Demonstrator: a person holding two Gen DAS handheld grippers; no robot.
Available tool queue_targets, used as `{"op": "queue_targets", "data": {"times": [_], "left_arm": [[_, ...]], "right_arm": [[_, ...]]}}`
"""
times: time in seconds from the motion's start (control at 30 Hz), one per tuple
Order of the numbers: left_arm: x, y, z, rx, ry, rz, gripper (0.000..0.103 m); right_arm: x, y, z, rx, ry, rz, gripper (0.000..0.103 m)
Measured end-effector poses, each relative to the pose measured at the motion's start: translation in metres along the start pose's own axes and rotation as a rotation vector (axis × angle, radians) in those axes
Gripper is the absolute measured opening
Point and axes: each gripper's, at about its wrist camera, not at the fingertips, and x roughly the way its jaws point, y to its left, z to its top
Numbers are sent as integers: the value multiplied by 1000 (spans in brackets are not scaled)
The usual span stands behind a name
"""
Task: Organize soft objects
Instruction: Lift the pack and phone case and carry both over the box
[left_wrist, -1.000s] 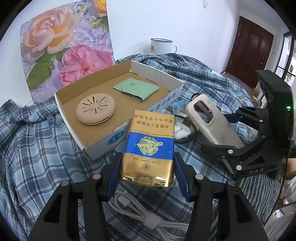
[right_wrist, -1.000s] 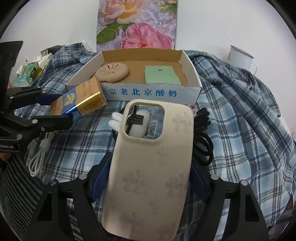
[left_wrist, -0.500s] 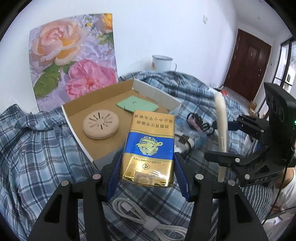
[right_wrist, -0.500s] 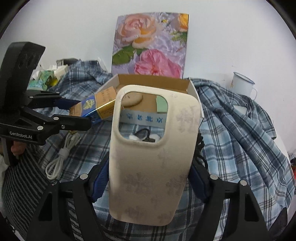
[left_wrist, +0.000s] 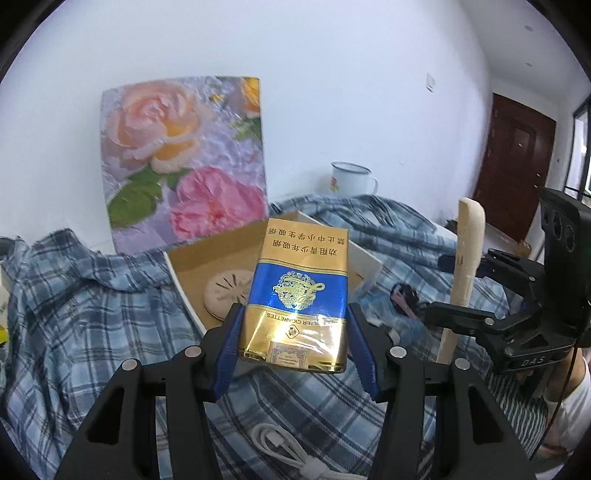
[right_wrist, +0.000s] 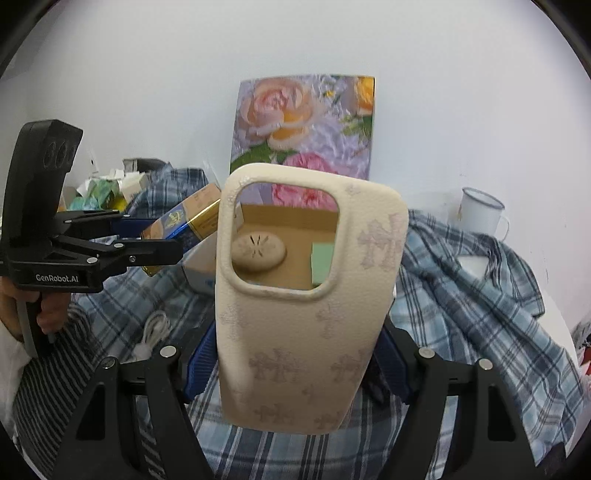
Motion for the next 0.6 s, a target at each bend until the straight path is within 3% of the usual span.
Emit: {"op": "queue_targets", "data": {"times": [0.23, 0.6], "left_arm": [[-15, 1, 22, -21, -66, 118, 57], [-36, -6, 77, -29, -159, 181, 57]], "right_arm": [[-8, -11, 26, -6, -76, 29, 74], [-14, -26, 94, -31, -220, 71, 74]]}}
